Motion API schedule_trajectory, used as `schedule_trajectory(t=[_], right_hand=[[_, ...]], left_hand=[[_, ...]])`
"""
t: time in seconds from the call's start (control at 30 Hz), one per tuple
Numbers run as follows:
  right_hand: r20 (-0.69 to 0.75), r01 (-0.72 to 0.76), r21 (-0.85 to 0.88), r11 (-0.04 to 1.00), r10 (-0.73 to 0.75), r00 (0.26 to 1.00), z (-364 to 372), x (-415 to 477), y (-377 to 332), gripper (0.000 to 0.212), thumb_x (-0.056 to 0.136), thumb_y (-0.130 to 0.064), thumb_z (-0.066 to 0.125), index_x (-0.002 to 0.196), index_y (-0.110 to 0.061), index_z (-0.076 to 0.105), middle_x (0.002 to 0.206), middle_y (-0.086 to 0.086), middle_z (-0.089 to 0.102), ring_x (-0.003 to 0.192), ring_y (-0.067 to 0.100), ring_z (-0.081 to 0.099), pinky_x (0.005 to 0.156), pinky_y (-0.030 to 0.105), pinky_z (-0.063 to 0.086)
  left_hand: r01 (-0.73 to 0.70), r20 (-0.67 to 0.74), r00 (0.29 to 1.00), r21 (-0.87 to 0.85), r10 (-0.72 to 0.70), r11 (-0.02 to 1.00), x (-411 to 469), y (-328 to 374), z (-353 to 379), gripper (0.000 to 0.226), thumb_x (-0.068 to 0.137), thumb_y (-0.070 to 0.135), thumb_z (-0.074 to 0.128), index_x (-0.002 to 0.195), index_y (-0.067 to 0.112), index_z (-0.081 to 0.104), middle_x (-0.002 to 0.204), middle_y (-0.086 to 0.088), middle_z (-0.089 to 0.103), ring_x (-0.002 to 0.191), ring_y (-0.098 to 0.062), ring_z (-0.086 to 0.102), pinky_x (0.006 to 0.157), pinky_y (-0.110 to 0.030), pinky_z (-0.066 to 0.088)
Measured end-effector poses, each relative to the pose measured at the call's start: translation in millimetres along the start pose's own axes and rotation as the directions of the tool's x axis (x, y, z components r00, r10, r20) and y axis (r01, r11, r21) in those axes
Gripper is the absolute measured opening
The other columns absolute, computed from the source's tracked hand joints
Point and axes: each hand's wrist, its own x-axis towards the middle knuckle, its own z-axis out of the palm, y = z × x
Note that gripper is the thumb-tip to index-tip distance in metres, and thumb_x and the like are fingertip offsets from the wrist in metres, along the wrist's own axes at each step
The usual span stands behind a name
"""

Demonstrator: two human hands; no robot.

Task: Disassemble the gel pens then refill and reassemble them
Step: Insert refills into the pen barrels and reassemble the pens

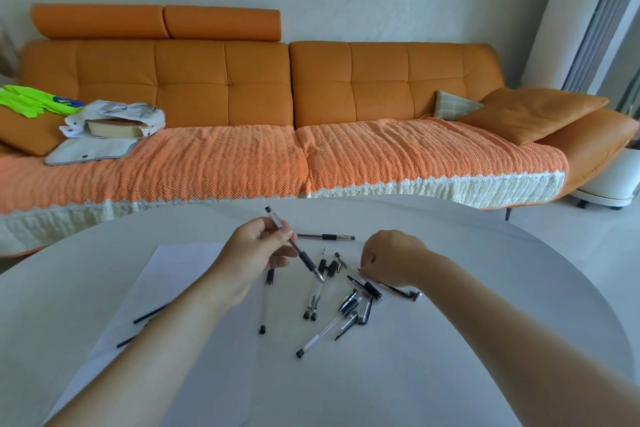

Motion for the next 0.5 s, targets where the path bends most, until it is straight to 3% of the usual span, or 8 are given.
schedule_trajectory(t=[0.07,0.13,0.2,0.3,0.4,0.5], right_hand=[[0.004,0.006,0.028,1.0,-0.006,1.0,-0.3,-0.4,0.7,0.018,0.084,-0.026,0.058,0.093,-0.021,0.072,0.097,0.0,0.072,0.092,0.024,0.068,0.077,0.038,0.058],[0.008,0.009,0.084,0.996,-0.01,1.0,-1.0,0.8,3.1,0.018,0.085,-0.024,0.058,0.095,-0.018,0.072,0.099,0.003,0.07,0.093,0.028,0.067,0.08,0.041,0.058],[0.014,0.021,0.134,0.991,-0.023,1.0,-1.7,1.9,5.2,0.014,0.086,-0.027,0.066,0.098,-0.022,0.072,0.096,-0.006,0.067,0.09,0.018,0.064,0.078,0.032,0.057],[0.014,0.032,0.211,0.977,-0.036,0.999,-1.1,3.7,5.8,0.027,0.081,-0.031,0.077,0.107,-0.027,0.07,0.094,-0.012,0.061,0.087,0.01,0.061,0.077,0.024,0.052],[-0.059,0.04,0.271,0.962,-0.025,0.998,-3.9,5.5,4.7,0.02,0.084,-0.028,0.075,0.104,-0.026,0.073,0.09,-0.015,0.063,0.083,0.009,0.066,0.078,0.023,0.057],[-0.115,0.084,0.442,0.893,-0.037,0.993,-12.2,3.8,-1.4,0.013,0.088,-0.02,0.066,0.092,-0.026,0.077,0.085,-0.007,0.074,0.069,0.01,0.069,0.062,0.022,0.058]], left_hand=[[0.023,-0.041,0.999,-0.065,-0.026,0.998,-0.3,-2.3,0.1,0.01,0.097,0.007,0.057,0.107,0.009,0.055,0.095,-0.014,0.069,0.07,-0.016,0.068,0.067,-0.029,0.056],[0.029,-0.08,0.996,-0.13,-0.04,0.991,0.6,-4.7,-1.0,0.034,0.095,0.002,0.058,0.119,0.021,0.044,0.096,-0.018,0.07,0.072,-0.021,0.07,0.068,-0.03,0.058],[0.015,-0.09,0.995,-0.167,-0.031,0.986,1.7,-4.6,-2.8,0.044,0.094,-0.001,0.059,0.124,0.025,0.041,0.097,-0.021,0.07,0.077,-0.025,0.071,0.069,-0.03,0.059],[0.023,-0.107,0.994,-0.124,-0.036,0.992,4.5,-3.3,-6.4,0.028,0.093,0.002,0.061,0.118,0.011,0.052,0.1,-0.021,0.072,0.082,-0.027,0.074,0.072,-0.032,0.06],[0.033,-0.156,0.986,-0.113,-0.051,0.993,7.6,-5.7,-9.6,0.018,0.089,0.005,0.068,0.103,0.006,0.056,0.102,-0.022,0.071,0.082,-0.027,0.074,0.077,-0.034,0.06],[0.04,-0.192,0.979,-0.115,-0.061,0.993,9.2,-7.3,-10.2,0.017,0.088,0.006,0.07,0.099,0.007,0.057,0.098,-0.02,0.071,0.08,-0.025,0.074,0.076,-0.033,0.06]])
